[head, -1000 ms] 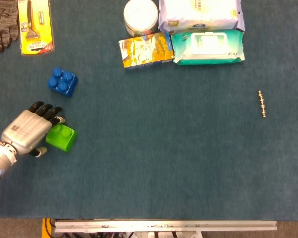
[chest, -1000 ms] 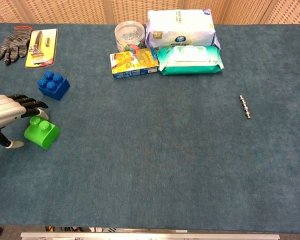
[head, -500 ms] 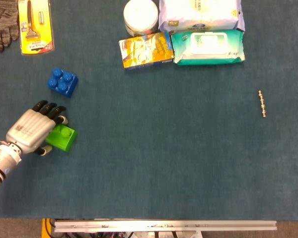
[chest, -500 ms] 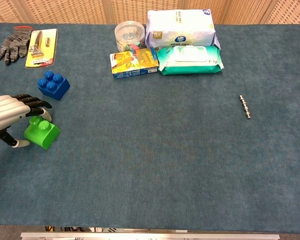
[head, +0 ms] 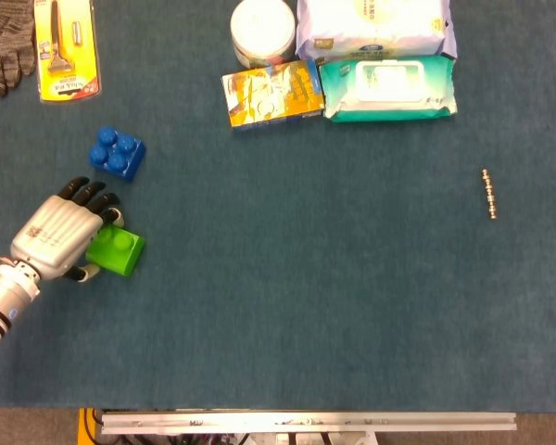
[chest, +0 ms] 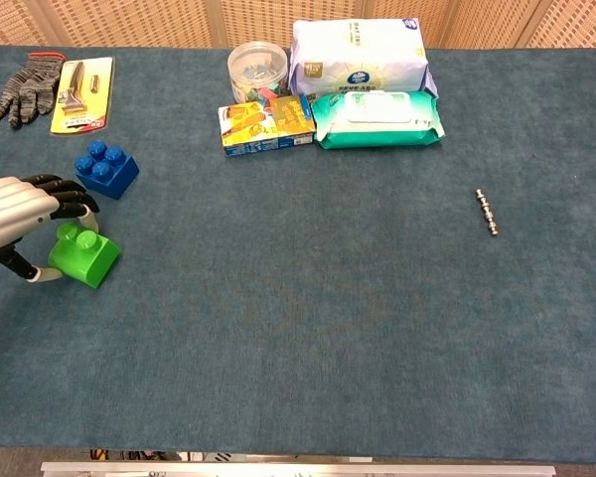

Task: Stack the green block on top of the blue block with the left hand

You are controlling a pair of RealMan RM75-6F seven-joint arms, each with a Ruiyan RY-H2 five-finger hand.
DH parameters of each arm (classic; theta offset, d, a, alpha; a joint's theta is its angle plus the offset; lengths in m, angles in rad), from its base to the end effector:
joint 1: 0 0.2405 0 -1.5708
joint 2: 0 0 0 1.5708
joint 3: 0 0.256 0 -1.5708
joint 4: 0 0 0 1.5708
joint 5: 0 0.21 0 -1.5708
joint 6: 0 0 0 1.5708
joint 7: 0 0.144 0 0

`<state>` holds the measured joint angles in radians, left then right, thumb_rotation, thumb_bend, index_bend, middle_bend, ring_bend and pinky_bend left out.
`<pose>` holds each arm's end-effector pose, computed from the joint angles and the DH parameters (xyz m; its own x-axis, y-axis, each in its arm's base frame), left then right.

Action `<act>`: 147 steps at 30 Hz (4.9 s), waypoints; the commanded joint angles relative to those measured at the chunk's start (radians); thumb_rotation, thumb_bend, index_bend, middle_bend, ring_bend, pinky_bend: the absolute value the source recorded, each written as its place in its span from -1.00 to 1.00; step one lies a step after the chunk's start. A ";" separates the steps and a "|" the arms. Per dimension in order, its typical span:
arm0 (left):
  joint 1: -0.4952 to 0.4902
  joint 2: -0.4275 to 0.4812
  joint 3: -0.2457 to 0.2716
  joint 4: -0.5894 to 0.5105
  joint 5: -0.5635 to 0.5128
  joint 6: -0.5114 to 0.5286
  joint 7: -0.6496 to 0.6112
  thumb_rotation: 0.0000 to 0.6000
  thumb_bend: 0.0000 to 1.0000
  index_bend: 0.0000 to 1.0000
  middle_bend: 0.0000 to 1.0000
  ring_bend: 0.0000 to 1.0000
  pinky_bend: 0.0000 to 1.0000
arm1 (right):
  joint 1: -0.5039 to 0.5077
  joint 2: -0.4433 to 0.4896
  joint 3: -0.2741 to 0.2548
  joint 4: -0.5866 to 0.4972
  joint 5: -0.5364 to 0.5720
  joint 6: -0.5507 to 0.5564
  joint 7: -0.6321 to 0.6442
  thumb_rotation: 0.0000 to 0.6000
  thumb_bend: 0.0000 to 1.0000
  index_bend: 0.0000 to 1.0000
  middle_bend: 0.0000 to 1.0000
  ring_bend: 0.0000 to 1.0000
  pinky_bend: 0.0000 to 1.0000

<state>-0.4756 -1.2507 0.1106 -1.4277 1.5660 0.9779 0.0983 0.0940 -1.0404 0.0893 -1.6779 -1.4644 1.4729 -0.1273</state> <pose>-0.2952 0.2499 0.0506 0.6791 0.3722 0.6327 0.7273 -0.4582 -0.5110 -0.3033 -0.1913 0.1837 0.5138 0.0276 0.8574 -0.8579 0.0140 0.5137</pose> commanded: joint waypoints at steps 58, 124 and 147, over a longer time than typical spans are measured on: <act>-0.356 0.092 -0.132 0.137 -0.061 -0.322 -0.139 1.00 -0.59 -0.22 -0.57 -0.70 -0.82 | -0.020 0.003 0.003 -0.042 0.033 0.017 -0.069 1.00 -0.63 -0.10 -0.10 -0.19 -0.06; -0.363 0.030 -0.073 0.255 -0.075 -0.343 -0.284 1.00 -0.59 -0.21 -0.58 -0.70 -0.82 | -0.035 0.011 0.004 -0.059 0.030 0.034 -0.081 1.00 -0.63 -0.10 -0.10 -0.19 -0.06; -0.367 -0.003 -0.075 0.288 -0.093 -0.361 -0.274 1.00 -0.59 -0.21 -0.58 -0.70 -0.82 | -0.040 0.016 0.004 -0.058 0.031 0.038 -0.077 1.00 -0.63 -0.10 -0.10 -0.19 -0.06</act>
<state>-0.8428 -1.2534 0.0351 -1.1405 1.4735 0.6176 -0.1754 0.0543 -1.0243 0.0936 -1.7357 -1.4334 1.5111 -0.2040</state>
